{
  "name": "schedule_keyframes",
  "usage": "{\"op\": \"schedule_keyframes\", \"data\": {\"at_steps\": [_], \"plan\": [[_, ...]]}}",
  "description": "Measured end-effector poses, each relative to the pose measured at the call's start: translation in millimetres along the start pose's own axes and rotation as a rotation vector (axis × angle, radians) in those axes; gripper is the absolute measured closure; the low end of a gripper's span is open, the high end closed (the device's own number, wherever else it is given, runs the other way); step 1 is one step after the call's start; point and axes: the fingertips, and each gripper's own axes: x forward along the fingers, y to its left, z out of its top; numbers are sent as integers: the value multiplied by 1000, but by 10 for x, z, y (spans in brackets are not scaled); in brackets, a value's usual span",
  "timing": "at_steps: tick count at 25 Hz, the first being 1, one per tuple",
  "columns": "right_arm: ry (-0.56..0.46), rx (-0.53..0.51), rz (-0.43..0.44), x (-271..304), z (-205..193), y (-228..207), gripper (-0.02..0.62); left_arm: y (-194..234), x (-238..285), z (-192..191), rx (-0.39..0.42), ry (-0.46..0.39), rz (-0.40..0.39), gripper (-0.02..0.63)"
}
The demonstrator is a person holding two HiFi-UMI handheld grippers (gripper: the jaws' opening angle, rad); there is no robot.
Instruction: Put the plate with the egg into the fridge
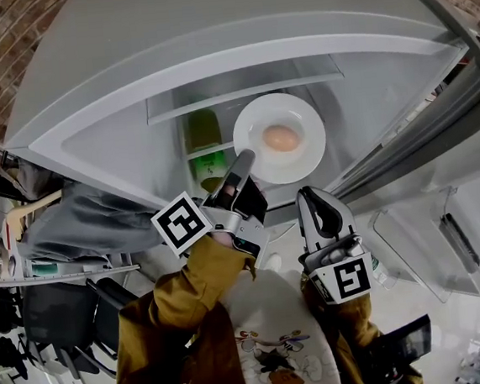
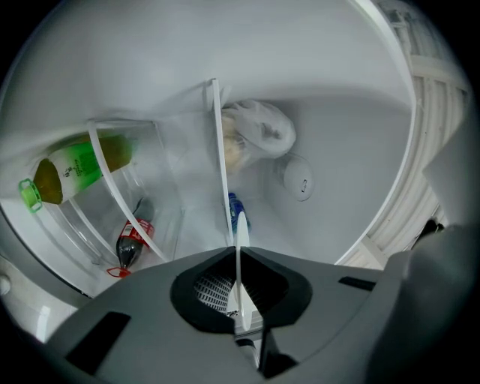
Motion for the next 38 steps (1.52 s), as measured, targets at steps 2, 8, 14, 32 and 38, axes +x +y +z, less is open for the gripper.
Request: {"op": "schedule_keyframes", "data": {"at_steps": [2,8,14,32,38], "plan": [[5,-6,-2,30,-7,-19,588,-6,18,7,-2,-4,0,586],[30,0,11,128,-2,-43,588,0,80,63,6,-13,1,586],[11,-19,17,209,105,-59,588,-12,131,99,5,-24,6,587],[-27,-45,11,442,308,-86,588,0,294,233,-9,-51,42,586],[-37,-65,7,507,352,-98,588,-40,344,324,-10,-82,42,587]]}}
